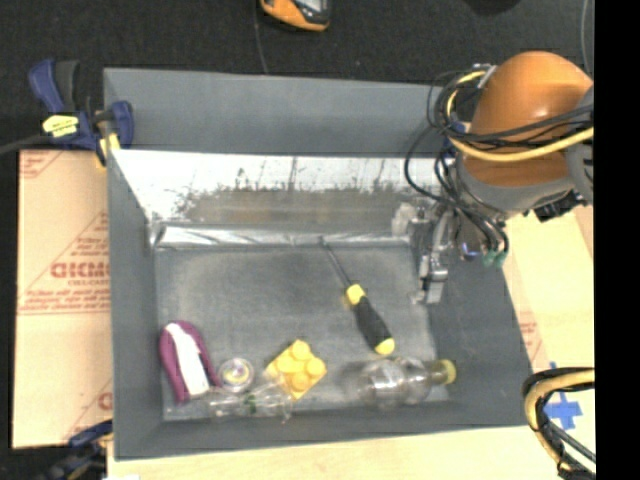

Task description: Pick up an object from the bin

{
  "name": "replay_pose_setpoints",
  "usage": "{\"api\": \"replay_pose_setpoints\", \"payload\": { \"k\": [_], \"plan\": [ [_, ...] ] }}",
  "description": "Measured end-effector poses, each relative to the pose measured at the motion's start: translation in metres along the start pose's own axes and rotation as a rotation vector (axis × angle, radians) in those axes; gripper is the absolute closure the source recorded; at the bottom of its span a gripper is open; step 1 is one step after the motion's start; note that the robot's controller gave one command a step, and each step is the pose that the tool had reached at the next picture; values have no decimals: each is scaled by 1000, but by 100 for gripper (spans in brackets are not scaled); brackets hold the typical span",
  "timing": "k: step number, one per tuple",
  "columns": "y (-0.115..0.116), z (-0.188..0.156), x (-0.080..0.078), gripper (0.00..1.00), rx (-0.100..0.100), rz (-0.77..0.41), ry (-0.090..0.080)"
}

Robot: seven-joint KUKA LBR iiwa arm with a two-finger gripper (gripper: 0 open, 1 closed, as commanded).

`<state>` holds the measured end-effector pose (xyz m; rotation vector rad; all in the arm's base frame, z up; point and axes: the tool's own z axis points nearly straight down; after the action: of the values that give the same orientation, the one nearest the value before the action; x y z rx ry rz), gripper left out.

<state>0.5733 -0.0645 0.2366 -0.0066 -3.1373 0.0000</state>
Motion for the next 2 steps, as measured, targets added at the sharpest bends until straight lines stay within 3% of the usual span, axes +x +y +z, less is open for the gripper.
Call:
{"api": "replay_pose_setpoints", "payload": {
  "k": [1,2],
  "plan": [
    [0,-4,-1,0,1,-2,-6],
    [-9,76,10,0,0,51,-12]
  ]
}}
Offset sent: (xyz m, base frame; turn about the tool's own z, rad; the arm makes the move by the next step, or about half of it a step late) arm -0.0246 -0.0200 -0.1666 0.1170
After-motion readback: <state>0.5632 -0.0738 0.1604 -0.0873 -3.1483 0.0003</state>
